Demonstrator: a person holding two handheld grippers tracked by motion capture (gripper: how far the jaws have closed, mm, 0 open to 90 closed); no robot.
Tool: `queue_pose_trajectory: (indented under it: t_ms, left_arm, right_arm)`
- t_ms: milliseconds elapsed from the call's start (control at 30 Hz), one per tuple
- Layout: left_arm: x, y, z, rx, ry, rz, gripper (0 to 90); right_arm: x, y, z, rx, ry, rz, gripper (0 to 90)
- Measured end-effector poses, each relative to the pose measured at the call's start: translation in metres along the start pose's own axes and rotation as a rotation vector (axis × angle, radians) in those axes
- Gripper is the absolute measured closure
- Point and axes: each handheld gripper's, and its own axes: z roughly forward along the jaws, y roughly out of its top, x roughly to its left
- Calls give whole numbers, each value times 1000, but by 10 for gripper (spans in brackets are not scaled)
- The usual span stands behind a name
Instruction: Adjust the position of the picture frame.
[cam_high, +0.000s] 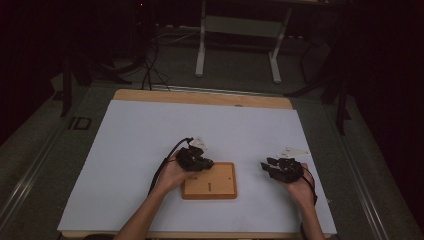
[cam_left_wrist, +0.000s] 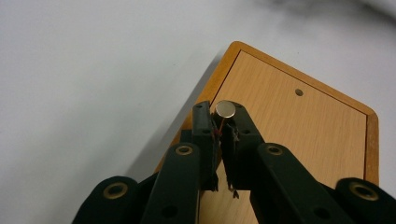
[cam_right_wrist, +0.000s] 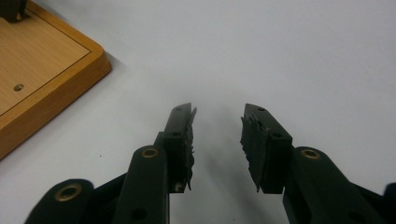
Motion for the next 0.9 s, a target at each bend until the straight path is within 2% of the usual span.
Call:
queue_pose_trajectory:
  t_ms: [333, 767, 900]
  left_arm:
    - [0, -2, -1, -3, -2, 7, 842]
    - [1, -4, -1, -17, -7, -8, 838]
    - [1, -6, -1, -32, -12, -24, 835]
  right_arm:
    - [0, 0, 0, 1, 0, 0, 628]
    - [0, 0, 0, 3, 3, -1, 625]
    - [0, -1, 1, 4, 3, -3, 624]
